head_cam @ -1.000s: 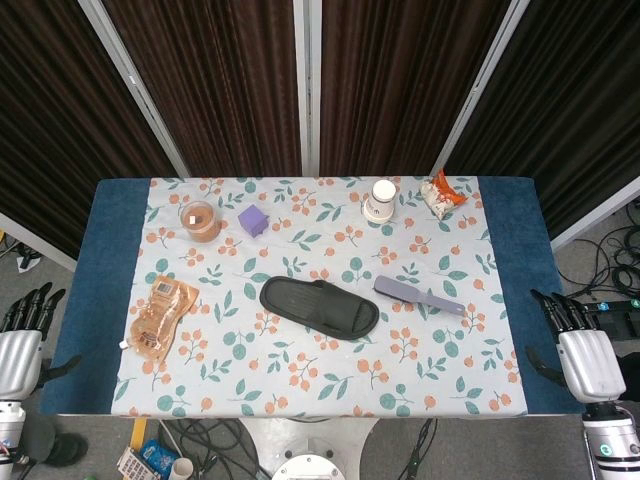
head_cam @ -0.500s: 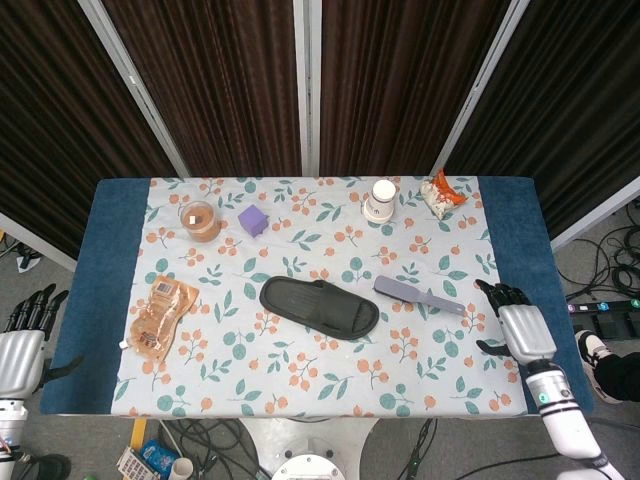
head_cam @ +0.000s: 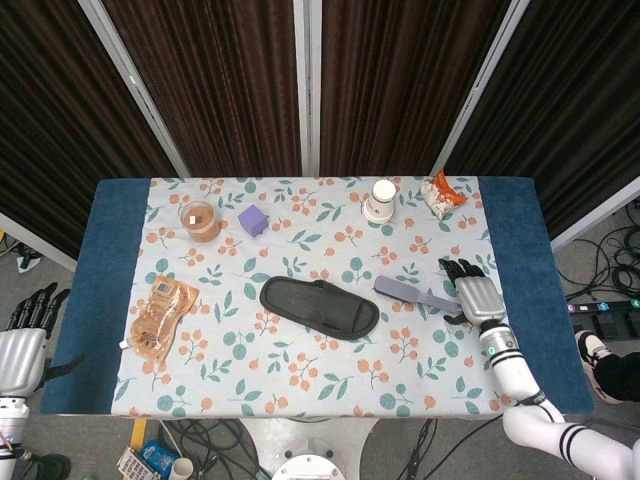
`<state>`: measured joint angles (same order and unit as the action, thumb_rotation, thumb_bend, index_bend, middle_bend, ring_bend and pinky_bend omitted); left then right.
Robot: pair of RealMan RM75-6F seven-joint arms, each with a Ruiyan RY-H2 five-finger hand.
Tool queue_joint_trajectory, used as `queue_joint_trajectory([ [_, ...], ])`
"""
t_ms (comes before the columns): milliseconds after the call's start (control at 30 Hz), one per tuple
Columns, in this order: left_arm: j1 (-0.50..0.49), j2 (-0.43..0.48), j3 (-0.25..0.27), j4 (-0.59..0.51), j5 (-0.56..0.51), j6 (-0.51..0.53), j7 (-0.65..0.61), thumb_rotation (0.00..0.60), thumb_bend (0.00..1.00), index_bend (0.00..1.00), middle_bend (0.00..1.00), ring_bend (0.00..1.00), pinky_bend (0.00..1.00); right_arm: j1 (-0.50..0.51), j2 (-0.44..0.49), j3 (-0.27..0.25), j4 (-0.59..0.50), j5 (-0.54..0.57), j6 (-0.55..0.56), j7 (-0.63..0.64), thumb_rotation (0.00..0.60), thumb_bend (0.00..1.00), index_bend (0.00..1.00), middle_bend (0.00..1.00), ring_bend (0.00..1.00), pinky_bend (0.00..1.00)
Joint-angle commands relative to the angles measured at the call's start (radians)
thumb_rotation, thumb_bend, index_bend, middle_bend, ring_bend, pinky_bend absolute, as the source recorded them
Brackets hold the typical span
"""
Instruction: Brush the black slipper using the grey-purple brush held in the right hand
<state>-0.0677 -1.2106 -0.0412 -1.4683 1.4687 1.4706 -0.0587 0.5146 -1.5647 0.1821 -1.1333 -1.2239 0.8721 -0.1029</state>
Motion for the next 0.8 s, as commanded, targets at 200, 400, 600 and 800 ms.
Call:
queue_joint_trajectory([
  [200, -0.005, 0.004, -0.004, -0.010, -0.007, -0.009, 0.007, 0.600, 0.18, 0.14, 0.13, 0.02, 0.11, 0.083, -0.066, 0.031, 0.134, 0.021, -0.055, -0.002, 0.600, 0.02, 0.00, 0.11, 0.04, 0.14],
  [400, -0.005, 0.007, -0.004, -0.016, -0.013, -0.012, 0.010, 0.600, 0.18, 0.14, 0.13, 0.02, 0.11, 0.094, -0.014, 0.006, 0.072, 0.009, -0.078, -0.028, 0.600, 0.02, 0.01, 0.18, 0.08, 0.15],
  [600, -0.007, 0.007, -0.005, -0.018, -0.014, -0.014, 0.009, 0.600, 0.18, 0.14, 0.13, 0.02, 0.11, 0.097, 0.081, -0.013, -0.066, 0.055, -0.138, -0.059, 0.600, 0.11, 0.19, 0.32, 0.22, 0.26],
  [800, 0.001, -0.002, 0.002, 0.008, -0.006, -0.005, -0.010, 0.600, 0.18, 0.14, 0.13, 0.02, 0.11, 0.112, 0.082, -0.018, -0.077, 0.134, -0.172, -0.099, 0.600, 0.17, 0.31, 0.38, 0.28, 0.32],
])
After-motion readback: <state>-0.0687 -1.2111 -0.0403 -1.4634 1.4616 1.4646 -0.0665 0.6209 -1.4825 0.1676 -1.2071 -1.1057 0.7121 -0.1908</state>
